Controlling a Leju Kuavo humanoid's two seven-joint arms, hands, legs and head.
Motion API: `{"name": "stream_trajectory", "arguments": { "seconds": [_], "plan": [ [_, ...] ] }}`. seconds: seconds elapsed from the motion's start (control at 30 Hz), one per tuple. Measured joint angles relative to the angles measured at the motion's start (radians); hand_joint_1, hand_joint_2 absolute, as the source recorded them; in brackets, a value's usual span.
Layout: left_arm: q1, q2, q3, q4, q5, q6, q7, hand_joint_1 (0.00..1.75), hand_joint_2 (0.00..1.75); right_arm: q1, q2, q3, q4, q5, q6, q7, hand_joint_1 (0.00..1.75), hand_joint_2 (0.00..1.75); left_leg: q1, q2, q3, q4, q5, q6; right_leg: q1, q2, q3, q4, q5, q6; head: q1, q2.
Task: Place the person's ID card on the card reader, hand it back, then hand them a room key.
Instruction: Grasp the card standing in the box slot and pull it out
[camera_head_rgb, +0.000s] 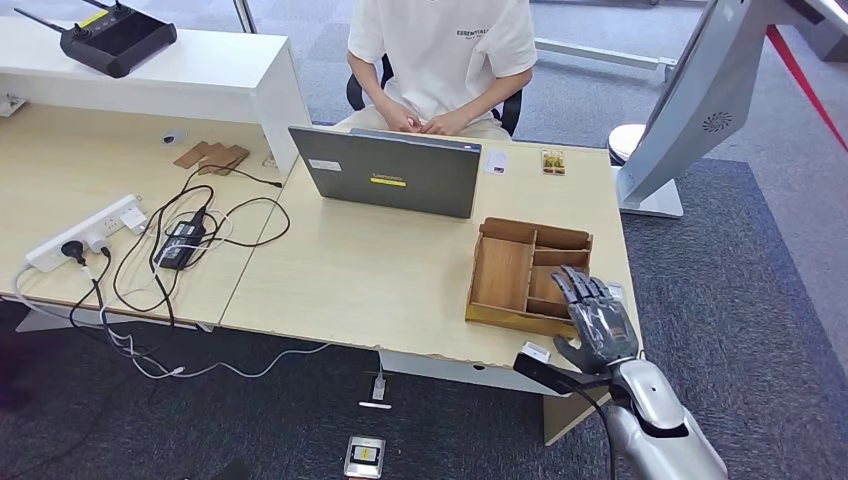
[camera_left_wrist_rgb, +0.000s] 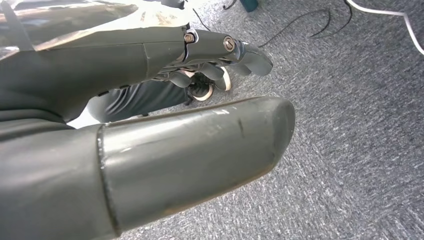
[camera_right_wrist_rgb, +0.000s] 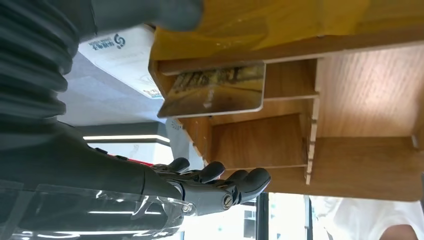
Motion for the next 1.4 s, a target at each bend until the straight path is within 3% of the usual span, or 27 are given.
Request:
{"name": "stream_trajectory", "arguments": {
  "seconds": [1.13,1.4],
  "plan": [
    [-0.007,0.000,0.000,0.000,-0.020,0.000,0.020,0.00,0.00,-0.020,0.021,-0.024,0.039,-0.042,-0.013,0.002,1.75,1.75,0.000,0.000,0.001,0.000,0.000,0.000,0.000,0.000,0.001,0.000,0.000,0.000,0.000,0.000],
    [-0.007,0.000,0.000,0.000,-0.021,0.000,0.010,0.00,0.00,-0.071,0.038,-0.061,-0.053,-0.084,-0.015,0.015,1.75,1.75,0.000,0.000,0.001,0.000,0.000,0.000,0.000,0.000,0.001,0.000,0.000,0.000,0.000,0.000]
  ]
}}
